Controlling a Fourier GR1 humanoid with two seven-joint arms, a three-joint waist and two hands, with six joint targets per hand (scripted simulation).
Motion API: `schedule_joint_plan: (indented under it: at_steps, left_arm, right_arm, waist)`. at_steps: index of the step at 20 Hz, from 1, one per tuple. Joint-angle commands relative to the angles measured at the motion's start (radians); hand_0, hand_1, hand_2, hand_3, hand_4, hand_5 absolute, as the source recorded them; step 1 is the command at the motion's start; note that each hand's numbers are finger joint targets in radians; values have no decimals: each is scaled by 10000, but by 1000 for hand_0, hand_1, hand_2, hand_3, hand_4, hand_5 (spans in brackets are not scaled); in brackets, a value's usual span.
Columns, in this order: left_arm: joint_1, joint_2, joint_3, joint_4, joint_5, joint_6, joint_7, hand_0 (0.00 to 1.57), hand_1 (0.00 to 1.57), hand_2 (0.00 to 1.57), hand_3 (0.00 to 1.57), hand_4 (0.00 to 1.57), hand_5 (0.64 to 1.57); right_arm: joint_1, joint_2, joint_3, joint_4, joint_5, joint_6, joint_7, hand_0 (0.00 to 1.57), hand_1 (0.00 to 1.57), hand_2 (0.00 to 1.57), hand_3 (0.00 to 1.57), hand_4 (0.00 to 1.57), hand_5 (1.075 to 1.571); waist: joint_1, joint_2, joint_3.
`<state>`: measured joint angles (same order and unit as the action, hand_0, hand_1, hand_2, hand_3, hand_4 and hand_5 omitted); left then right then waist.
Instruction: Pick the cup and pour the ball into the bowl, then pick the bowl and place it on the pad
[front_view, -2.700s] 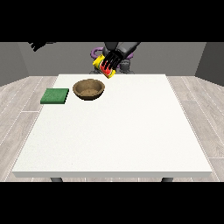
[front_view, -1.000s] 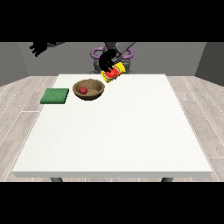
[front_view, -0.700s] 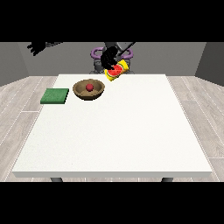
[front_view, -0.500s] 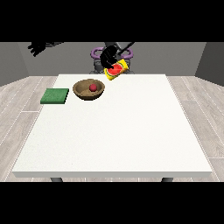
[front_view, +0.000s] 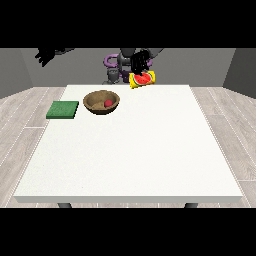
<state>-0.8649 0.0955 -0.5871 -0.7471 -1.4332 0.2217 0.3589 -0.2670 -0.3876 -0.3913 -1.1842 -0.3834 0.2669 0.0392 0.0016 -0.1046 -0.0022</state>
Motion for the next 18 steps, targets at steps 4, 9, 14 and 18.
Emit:
schedule_joint_plan:
  at_steps: [4, 9, 14, 18]
  left_arm:
    - [2479, 710, 2110, -963, 2794, 2279, -1167, 0, 0, 1571, 1424, 799, 1521]
    - [3718, -918, 3528, -2515, 7207, 2896, -1777, 787, 787, 488, 0, 904, 1541]
    - [4873, -944, 3357, -4101, 11183, 2591, -3913, 0, 0, 0, 0, 872, 1477]
    - [6025, -951, 3086, -4901, 13097, 1348, -5888, 0, 0, 0, 0, 901, 1457]
  right_arm:
    - [484, 666, 353, -589, 303, -715, 239, 0, 0, 0, 0, 542, 1568]
    - [-73, 857, 425, -713, 168, -691, 14, 0, 0, 0, 244, 578, 1563]
    - [-469, 1437, 888, -912, 478, -973, -377, 0, 0, 0, 258, 578, 1566]
    - [-199, 1959, 1095, -989, 1172, -1961, -747, 0, 0, 0, 0, 545, 1567]
  waist:
    - [843, -322, -26]
    - [479, 852, -225]
    - [349, 1971, -131]
    - [976, 1986, -27]
